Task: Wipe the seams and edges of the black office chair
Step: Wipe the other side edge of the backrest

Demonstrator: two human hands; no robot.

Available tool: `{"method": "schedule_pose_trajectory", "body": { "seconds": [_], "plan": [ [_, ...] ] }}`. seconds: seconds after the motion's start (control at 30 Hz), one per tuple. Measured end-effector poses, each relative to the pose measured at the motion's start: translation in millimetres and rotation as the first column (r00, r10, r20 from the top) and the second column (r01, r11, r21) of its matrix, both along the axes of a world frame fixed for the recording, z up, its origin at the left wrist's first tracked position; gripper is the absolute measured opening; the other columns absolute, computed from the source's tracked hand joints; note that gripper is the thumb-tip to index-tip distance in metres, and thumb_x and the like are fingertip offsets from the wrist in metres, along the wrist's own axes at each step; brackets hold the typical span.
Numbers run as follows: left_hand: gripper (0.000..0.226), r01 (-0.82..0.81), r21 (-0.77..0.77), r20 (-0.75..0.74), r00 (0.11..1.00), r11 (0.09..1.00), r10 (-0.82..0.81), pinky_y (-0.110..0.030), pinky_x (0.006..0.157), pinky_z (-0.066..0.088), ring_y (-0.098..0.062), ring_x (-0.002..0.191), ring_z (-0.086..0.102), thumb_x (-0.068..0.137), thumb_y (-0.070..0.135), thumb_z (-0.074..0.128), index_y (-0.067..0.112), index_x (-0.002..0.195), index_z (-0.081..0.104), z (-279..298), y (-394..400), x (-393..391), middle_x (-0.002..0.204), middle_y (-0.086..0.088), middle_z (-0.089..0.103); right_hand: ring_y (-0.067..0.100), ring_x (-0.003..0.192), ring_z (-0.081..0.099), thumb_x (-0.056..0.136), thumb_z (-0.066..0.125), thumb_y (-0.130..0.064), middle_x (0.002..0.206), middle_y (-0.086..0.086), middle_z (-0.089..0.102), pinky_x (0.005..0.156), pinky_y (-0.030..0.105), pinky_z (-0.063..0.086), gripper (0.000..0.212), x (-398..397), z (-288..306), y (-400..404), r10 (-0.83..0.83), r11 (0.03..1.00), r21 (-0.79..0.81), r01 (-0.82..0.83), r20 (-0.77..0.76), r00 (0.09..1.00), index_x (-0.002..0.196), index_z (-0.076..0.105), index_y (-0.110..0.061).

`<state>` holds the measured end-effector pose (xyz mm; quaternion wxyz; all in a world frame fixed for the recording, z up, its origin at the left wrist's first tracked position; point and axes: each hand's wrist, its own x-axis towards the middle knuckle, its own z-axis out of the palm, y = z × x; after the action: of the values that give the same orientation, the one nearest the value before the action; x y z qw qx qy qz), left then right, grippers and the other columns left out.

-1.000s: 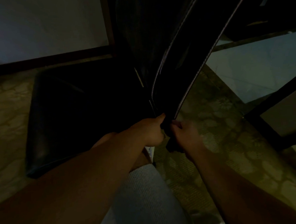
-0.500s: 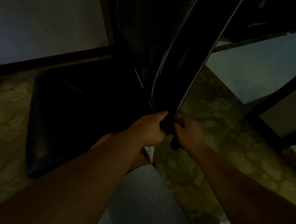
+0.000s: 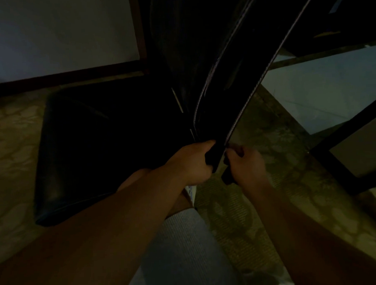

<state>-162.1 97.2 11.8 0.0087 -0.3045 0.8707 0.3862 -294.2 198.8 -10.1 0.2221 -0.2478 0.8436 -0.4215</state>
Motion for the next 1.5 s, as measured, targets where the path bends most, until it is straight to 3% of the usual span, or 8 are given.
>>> {"method": "schedule_pose_trajectory", "body": {
  "seconds": [0.1, 0.23, 0.37, 0.9, 1.07, 1.2, 1.33, 1.5],
  "plan": [
    [0.071, 0.008, -0.012, -0.036, 0.999, 1.000, -0.008, -0.014, 0.097, 0.026, -0.016, 0.138, 0.042, 0.097, 0.021, 0.062, 0.031, 0.158, 0.027, 2.0, -0.9, 0.0, 0.157, 0.000, 0.041, 0.016, 0.072, 0.063, 0.096, 0.057, -0.025, 0.081, 0.006, 0.066, 0.064, 0.029, 0.048, 0.018, 6.6, 5.4, -0.3, 0.206, 0.976, 0.072, -0.204, -0.029, 0.978, 0.091, 0.067, -0.012],
    [0.076, 0.004, 0.003, -0.034, 0.999, 1.000, -0.004, -0.021, 0.108, 0.030, -0.018, 0.142, 0.039, 0.096, 0.023, 0.062, 0.033, 0.160, 0.022, 1.3, -1.1, 1.7, 0.160, 0.000, 0.036, 0.019, 0.075, 0.066, 0.093, 0.058, -0.030, 0.084, 0.003, 0.069, 0.068, 0.035, 0.056, 0.022, -3.2, 5.7, -0.8, 0.003, 1.000, 0.004, -0.003, -0.007, 1.000, 0.097, 0.068, -0.012],
    [0.075, -0.020, -0.012, -0.067, 0.998, 1.000, 0.019, -0.033, 0.111, 0.041, -0.018, 0.134, 0.049, 0.094, 0.025, 0.063, 0.034, 0.158, 0.025, -0.4, -1.5, 2.2, 0.153, 0.000, 0.047, 0.017, 0.079, 0.066, 0.094, 0.057, -0.030, 0.088, 0.004, 0.069, 0.068, 0.032, 0.054, 0.021, -0.2, 10.5, -0.4, 0.184, 0.980, 0.073, -0.183, -0.003, 0.983, 0.105, 0.068, -0.016],
    [0.080, -0.028, 0.035, -0.186, 0.982, 0.999, 0.034, -0.025, 0.109, 0.041, -0.014, 0.134, 0.049, 0.092, 0.015, 0.064, 0.034, 0.158, 0.024, 11.4, 4.1, 4.6, 0.155, 0.004, 0.044, 0.025, 0.066, 0.066, 0.092, 0.056, -0.035, 0.078, 0.010, 0.069, 0.060, 0.035, 0.052, 0.024, 5.0, 11.4, -4.5, 0.174, 0.981, 0.081, -0.177, 0.035, 0.984, 0.094, 0.067, -0.014],
    [0.081, -0.031, 0.053, -0.177, 0.983, 0.998, 0.040, -0.026, 0.111, 0.040, -0.013, 0.137, 0.046, 0.093, 0.016, 0.065, 0.036, 0.158, 0.022, 12.1, 4.1, 6.5, 0.157, 0.006, 0.042, 0.034, 0.069, 0.067, 0.086, 0.052, -0.038, 0.075, 0.014, 0.070, 0.063, 0.043, 0.053, 0.030, 2.1, 9.5, -6.2, -0.055, 0.998, -0.002, 0.055, 0.055, 0.997, 0.085, 0.068, -0.013],
    [0.082, -0.018, 0.059, -0.171, 0.985, 0.998, 0.028, -0.020, 0.106, 0.038, -0.013, 0.136, 0.048, 0.092, 0.011, 0.063, 0.033, 0.159, 0.022, 13.8, 4.2, 6.8, 0.157, 0.004, 0.042, 0.029, 0.067, 0.066, 0.092, 0.055, -0.032, 0.077, 0.013, 0.069, 0.059, 0.038, 0.049, 0.024, 10.9, 14.6, -7.6, 0.150, 0.987, 0.042, -0.155, 0.091, 0.984, 0.092, 0.069, -0.013],
    [0.081, -0.025, 0.076, -0.179, 0.983, 0.997, 0.039, -0.024, 0.109, 0.039, -0.013, 0.135, 0.048, 0.092, 0.017, 0.066, 0.035, 0.158, 0.023, 13.8, 6.0, 6.2, 0.156, 0.005, 0.044, 0.031, 0.066, 0.067, 0.090, 0.054, -0.039, 0.074, 0.013, 0.070, 0.059, 0.039, 0.051, 0.030, 1.7, 14.2, -4.6, -0.049, 0.998, -0.024, 0.051, 0.087, 0.995, 0.091, 0.070, -0.014],
    [0.085, -0.021, 0.110, -0.163, 0.986, 0.994, 0.038, -0.021, 0.105, 0.040, -0.011, 0.133, 0.050, 0.090, 0.020, 0.069, 0.035, 0.159, 0.022, 13.3, 3.8, 5.3, 0.155, 0.007, 0.045, 0.022, 0.068, 0.066, 0.094, 0.057, -0.033, 0.082, 0.008, 0.071, 0.059, 0.030, 0.047, 0.020, 8.4, 17.8, -3.0, 0.116, 0.993, -0.023, -0.114, 0.131, 0.985, 0.104, 0.070, -0.022]
  ]
}}
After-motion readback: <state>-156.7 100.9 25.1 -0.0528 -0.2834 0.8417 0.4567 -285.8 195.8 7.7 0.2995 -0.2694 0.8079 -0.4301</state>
